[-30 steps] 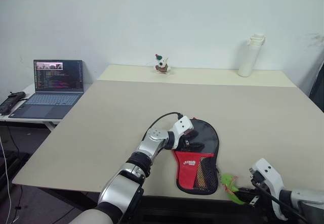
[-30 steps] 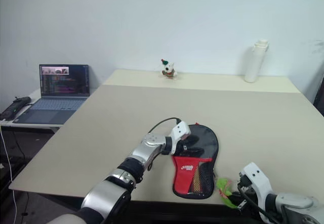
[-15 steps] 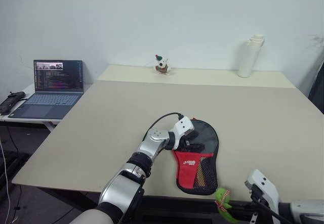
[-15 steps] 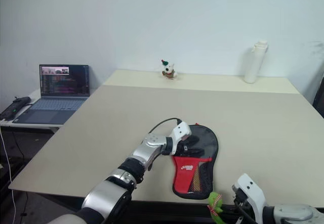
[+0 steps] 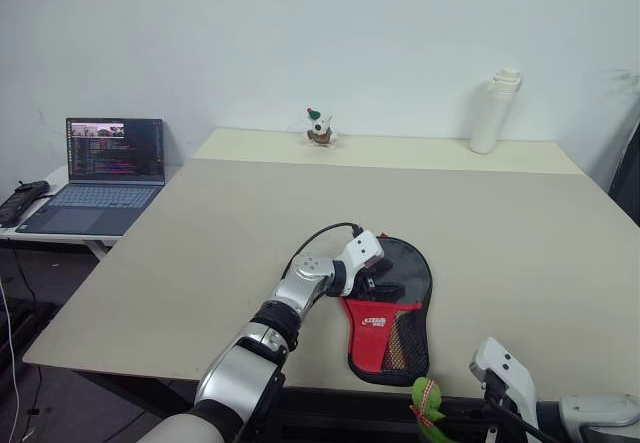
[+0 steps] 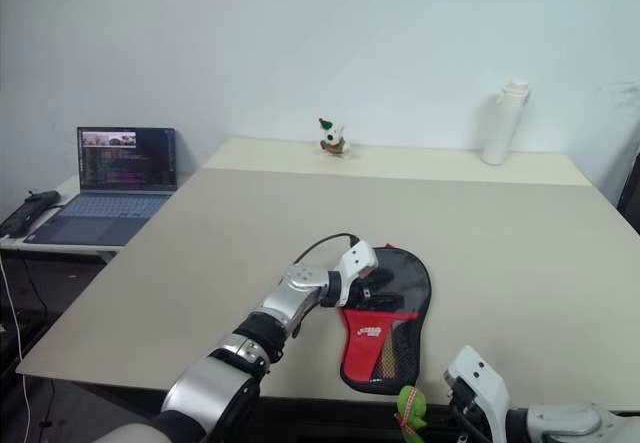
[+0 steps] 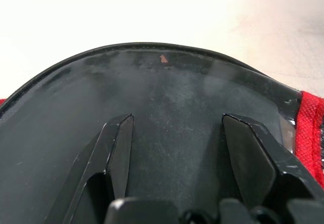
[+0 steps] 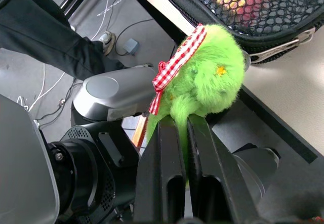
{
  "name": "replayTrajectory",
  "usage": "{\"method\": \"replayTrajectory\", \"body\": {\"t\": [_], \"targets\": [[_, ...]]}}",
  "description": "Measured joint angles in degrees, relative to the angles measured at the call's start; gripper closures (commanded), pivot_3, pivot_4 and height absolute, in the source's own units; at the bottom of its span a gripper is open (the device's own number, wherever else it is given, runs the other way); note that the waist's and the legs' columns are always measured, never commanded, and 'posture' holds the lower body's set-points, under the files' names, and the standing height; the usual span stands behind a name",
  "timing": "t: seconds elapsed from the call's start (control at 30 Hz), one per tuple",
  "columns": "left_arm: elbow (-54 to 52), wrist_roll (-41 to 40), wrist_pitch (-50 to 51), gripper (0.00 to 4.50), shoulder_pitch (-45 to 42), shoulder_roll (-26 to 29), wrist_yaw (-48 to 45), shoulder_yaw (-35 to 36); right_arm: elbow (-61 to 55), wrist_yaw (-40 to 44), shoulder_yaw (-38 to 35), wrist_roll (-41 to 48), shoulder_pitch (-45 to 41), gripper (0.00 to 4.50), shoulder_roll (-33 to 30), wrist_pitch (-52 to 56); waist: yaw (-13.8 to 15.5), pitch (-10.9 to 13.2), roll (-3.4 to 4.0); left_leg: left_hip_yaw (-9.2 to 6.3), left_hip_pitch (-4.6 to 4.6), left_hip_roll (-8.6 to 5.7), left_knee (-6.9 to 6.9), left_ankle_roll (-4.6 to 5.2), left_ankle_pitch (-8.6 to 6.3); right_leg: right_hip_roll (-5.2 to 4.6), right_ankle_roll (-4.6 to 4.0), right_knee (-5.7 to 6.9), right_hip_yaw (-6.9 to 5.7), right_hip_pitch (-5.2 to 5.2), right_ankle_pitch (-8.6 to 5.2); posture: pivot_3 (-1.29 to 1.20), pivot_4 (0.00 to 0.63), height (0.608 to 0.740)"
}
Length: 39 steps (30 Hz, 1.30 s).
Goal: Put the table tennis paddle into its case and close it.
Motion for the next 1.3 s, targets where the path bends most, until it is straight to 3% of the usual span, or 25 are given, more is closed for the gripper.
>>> {"method": "replayTrajectory", "body": {"t": [0.2, 0.33, 0.53, 0.73, 0.87, 1.0, 1.13, 1.3], "targets": [[-0.2, 0.2, 0.1, 1.46, 0.0, -0.1, 0.3, 0.0, 0.1, 2.8, 0.3, 1.9, 0.5, 1.73, -2.9, -2.3, 0.0, 0.0, -0.02, 0.01, 0.0, 0.0, 0.03, 0.0, 0.0, 0.0, 0.02, 0.0, 0.01, 0.02, 0.01, 0.0, 0.15, 0.74], [-1.8, -0.4, 1.9, 1.46, 0.6, -0.4, -0.3, 0.1, 1.8, 6.1, -1.1, 3.3, -2.0, 1.73, -5.4, -5.0, -0.1, 0.0, -0.1, 0.05, 0.05, 0.01, 0.03, 0.0, 0.0, -0.01, 0.05, -0.03, 0.02, 0.05, 0.03, 0.0, 0.15, 0.74], [-10.8, -3.1, 7.7, 1.46, 4.4, 3.3, -4.6, 0.6, 16.8, 5.6, -1.0, -2.7, -20.6, 1.73, -2.7, -15.5, -0.9, 0.1, -0.19, 0.12, -0.03, 0.09, -0.06, 0.0, 0.0, 0.08, 0.03, 0.04, 0.12, -0.17, 0.03, 0.0, 0.15, 0.74], [-24.1, -8.7, 16.6, 1.46, 9.6, 13.6, -8.7, 5.5, 40.7, 9.5, 5.6, -17.3, -31.4, 1.73, 3.5, -34.9, -1.7, 0.5, -0.15, 0.18, -0.1, 0.22, -0.13, 0.01, 0.0, 0.3, -0.07, 0.09, 0.27, -0.36, 0.03, 0.0, 0.15, 0.74], [-34.4, -13.4, 21.3, 1.46, 14.3, 20.2, -7.7, 11.9, 56.2, 14.9, 7.8, -20.9, -40.7, 1.73, 7.8, -42.5, -2.0, 0.8, 0.14, 0.3, -0.07, 0.24, -0.11, 0.01, 0.0, 0.27, -0.33, 0.15, 0.37, -0.4, 0.18, 0.0, 0.15, 0.74], [-42.9, -16.6, 25.6, 1.46, 21.0, 24.1, -5.0, 16.4, 67.2, 20.9, 9.2, -25.2, -46.3, 1.73, 8.2, -49.9, -1.6, 0.9, 0.2, 0.29, -0.07, 0.23, -0.11, 0.01, 0.0, 0.23, -0.36, 0.12, 0.35, -0.38, 0.19, 0.0, 0.15, 0.74], [-50.9, -18.6, 29.0, 1.46, 25.4, 24.8, -1.4, 17.8, 79.2, 26.2, 10.1, -29.2, -50.8, 1.73, 8.1, -55.8, -1.1, 1.0, 0.19, 0.28, -0.1, 0.08, -0.04, 0.01, 0.0, -0.01, -0.36, 0.13, 0.37, -0.34, 0.21, 0.0, 0.15, 0.74], [-57.5, -19.9, 30.2, 1.46, 26.9, 24.8, 1.1, 17.8, 83.5, 29.4, 10.1, -31.6, -51.9, 1.73, 6.9, -58.3, -1.4, 1.0, 0.21, 0.29, -0.08, 0.09, -0.06, 0.0, 0.0, -0.21, -0.38, 0.15, 0.4, -0.33, 0.22, 0.0, 0.15, 0.74]]}}
